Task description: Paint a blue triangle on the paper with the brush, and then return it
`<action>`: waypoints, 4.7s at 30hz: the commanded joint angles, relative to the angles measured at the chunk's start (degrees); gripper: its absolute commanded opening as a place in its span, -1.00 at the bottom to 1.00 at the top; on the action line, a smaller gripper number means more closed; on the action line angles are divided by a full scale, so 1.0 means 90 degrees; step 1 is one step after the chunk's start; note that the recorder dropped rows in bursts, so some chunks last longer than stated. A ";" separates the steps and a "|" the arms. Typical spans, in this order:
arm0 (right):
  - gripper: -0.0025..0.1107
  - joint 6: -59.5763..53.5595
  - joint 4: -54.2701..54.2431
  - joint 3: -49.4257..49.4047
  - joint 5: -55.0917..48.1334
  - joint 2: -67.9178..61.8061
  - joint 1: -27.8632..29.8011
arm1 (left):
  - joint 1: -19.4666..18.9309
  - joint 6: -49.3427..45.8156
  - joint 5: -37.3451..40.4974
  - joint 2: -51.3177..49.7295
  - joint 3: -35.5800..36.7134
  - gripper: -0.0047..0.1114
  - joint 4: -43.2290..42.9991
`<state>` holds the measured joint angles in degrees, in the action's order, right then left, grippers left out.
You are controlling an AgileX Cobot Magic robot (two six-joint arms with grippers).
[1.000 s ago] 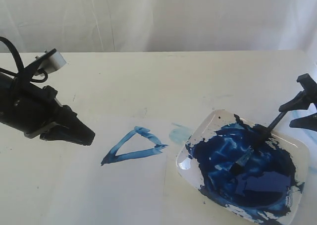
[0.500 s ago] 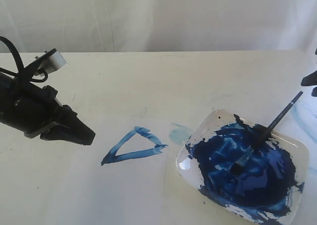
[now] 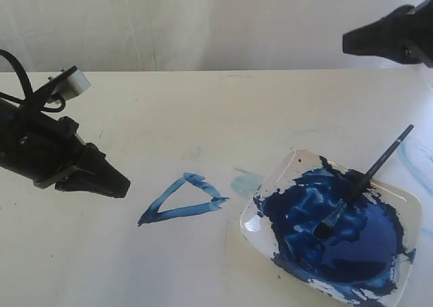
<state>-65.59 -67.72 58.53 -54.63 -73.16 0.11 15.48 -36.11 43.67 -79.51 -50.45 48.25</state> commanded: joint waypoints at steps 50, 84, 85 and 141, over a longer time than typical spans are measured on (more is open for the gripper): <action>-0.96 0.1326 0.1731 -0.2515 0.4233 0.5916 -0.0695 | -0.0007 -0.0006 -0.0087 0.0063 -0.0035 -0.92 0.0064; -0.96 0.6100 0.3984 -0.5016 0.7555 0.7778 -0.0707 | -0.0007 -0.0006 -0.0113 0.0063 -0.0035 -0.92 0.0064; -0.96 0.6882 0.4970 -0.5140 0.7766 0.7817 -0.0707 | -0.0007 -0.0006 -0.0130 0.0063 -0.0035 -0.92 0.0064; -0.96 0.7128 0.7163 -0.6504 0.3882 0.8129 -0.0524 | -0.0007 -0.0006 -0.1734 0.0063 -0.0035 -0.92 0.0055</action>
<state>-0.86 -2.65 0.08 -19.72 -0.29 -5.62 15.48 -36.11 27.61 -79.51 -50.45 48.14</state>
